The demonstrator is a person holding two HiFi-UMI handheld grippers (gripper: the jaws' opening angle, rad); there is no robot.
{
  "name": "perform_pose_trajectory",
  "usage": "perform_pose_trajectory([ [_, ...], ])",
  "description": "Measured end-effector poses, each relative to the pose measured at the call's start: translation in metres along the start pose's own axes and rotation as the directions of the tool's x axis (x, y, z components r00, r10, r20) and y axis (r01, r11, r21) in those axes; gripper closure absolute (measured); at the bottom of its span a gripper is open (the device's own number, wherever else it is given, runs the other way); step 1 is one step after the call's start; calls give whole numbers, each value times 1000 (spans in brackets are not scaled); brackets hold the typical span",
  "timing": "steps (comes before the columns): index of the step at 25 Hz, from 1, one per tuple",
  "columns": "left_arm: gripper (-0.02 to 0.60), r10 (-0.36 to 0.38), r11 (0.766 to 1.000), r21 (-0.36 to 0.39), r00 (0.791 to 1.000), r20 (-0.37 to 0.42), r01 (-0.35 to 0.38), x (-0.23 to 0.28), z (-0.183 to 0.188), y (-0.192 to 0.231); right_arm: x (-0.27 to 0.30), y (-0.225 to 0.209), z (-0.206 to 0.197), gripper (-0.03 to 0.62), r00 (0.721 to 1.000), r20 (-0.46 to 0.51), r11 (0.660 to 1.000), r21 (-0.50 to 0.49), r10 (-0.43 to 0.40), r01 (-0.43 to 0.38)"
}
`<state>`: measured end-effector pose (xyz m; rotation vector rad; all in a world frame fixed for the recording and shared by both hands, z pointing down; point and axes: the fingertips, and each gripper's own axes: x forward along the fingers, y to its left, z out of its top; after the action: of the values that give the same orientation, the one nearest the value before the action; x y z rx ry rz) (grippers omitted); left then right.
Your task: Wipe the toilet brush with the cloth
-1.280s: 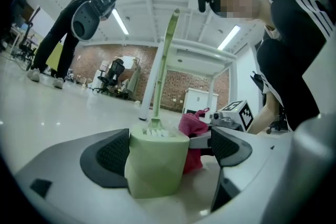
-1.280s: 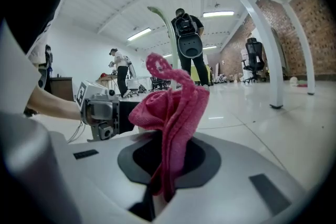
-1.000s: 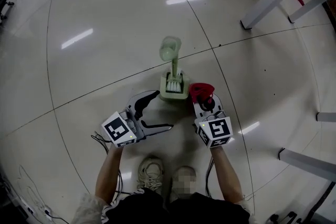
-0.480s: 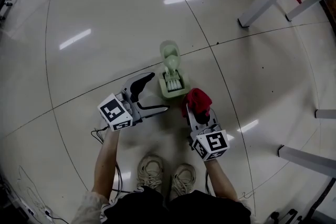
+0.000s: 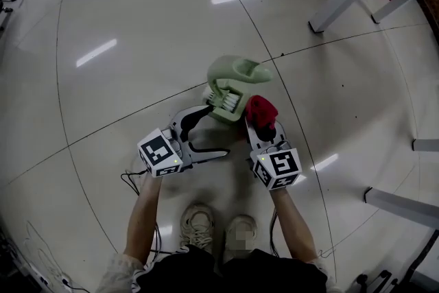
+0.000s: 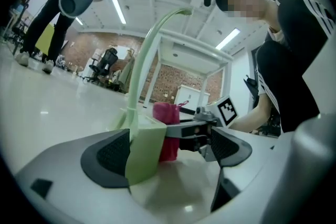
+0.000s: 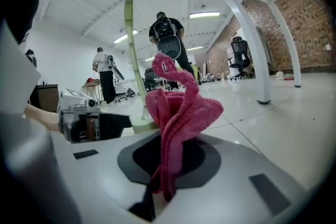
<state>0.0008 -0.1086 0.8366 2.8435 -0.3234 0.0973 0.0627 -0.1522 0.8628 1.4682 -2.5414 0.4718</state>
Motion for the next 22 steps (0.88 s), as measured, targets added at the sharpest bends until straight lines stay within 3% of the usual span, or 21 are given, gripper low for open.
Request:
perform_pose_trajectory([
  [4, 116, -18, 999, -43, 998, 52, 20, 9, -2, -21, 15, -20, 11, 563, 1000, -6, 997, -81, 11, -11],
  [7, 115, -10, 997, -70, 997, 80, 16, 12, -2, -23, 18, -23, 9, 563, 996, -12, 994, -55, 90, -90],
  [11, 117, -7, 998, -55, 998, 57, 10, 14, -4, -22, 6, -16, -2, 562, 985, -37, 984, -52, 168, -169],
  [15, 116, 8, 999, -51, 998, 69, -5, 16, -1, -20, -14, -2, -12, 563, 982, -24, 982, 38, 188, -187],
  [18, 115, -2, 998, -60, 997, 72, 6, 16, -1, -20, -29, 14, -16, 563, 967, 20, 956, 148, 253, -253],
  [22, 115, 14, 999, -41, 1000, 28, -13, 12, -9, -16, -36, 21, -15, 562, 986, 34, 982, 86, 165, -168],
])
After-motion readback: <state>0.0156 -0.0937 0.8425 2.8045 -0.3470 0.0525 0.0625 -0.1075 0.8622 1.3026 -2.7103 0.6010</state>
